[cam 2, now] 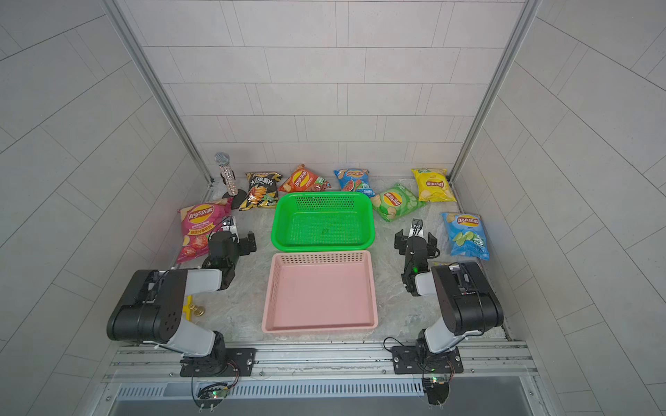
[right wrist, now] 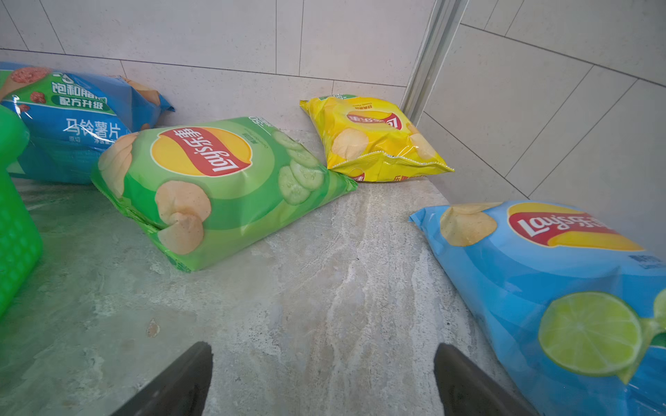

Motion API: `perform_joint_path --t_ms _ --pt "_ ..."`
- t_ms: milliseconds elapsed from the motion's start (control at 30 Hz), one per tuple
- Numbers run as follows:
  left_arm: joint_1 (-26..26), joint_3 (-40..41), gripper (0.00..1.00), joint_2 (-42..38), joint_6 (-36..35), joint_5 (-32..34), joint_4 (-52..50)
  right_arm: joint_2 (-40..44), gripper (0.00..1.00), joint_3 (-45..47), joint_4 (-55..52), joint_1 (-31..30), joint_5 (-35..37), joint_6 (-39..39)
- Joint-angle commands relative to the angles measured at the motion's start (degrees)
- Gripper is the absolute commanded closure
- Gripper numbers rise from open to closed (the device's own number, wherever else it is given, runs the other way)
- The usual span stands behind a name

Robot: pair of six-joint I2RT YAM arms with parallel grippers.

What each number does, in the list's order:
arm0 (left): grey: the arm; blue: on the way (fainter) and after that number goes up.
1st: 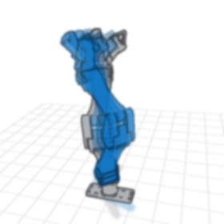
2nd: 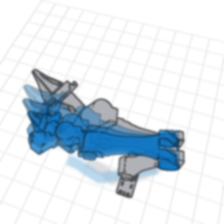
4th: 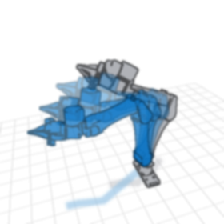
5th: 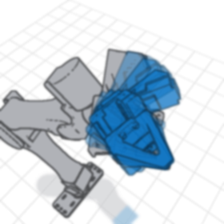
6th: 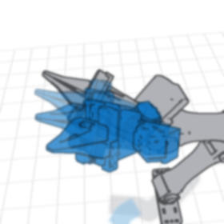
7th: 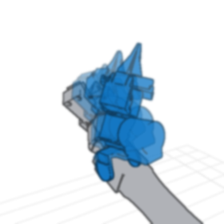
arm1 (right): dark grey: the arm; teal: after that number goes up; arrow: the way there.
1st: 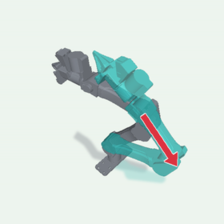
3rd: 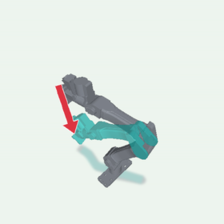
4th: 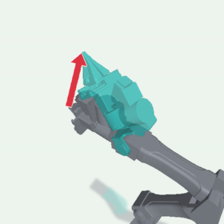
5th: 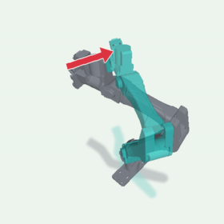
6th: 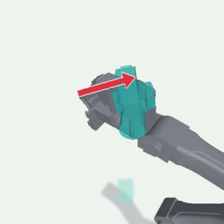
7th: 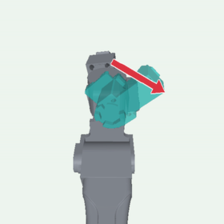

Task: Put the potato chips into the basket
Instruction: Pick up the potato chip from the corner of the board.

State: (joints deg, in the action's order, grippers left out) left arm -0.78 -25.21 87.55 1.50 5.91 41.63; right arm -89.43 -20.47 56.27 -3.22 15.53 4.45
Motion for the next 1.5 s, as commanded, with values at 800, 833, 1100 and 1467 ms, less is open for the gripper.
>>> perform_joint_path --t_ms 800,833,1100,1467 --pt "-0.35 -0.89 0.0 0.29 -0.46 0.5 -0.58 -0.57 0.0 0.02 -0.26 0.07 0.82 -0.32" --pt "-0.32 -0.89 0.0 0.19 -0.52 0.5 -0.57 -0.57 0.0 -0.09 -0.52 0.06 0.7 -0.19" --pt "-0.1 -15.71 0.0 -9.21 -3.07 -4.74 -37.27 16.49 0.0 0.47 -12.41 -8.74 18.05 -4.43" --pt "-0.24 -36.02 0.0 -16.66 -11.7 -25.86 -84.98 55.01 0.0 -12.21 -85.06 -2.23 5.68 38.57"
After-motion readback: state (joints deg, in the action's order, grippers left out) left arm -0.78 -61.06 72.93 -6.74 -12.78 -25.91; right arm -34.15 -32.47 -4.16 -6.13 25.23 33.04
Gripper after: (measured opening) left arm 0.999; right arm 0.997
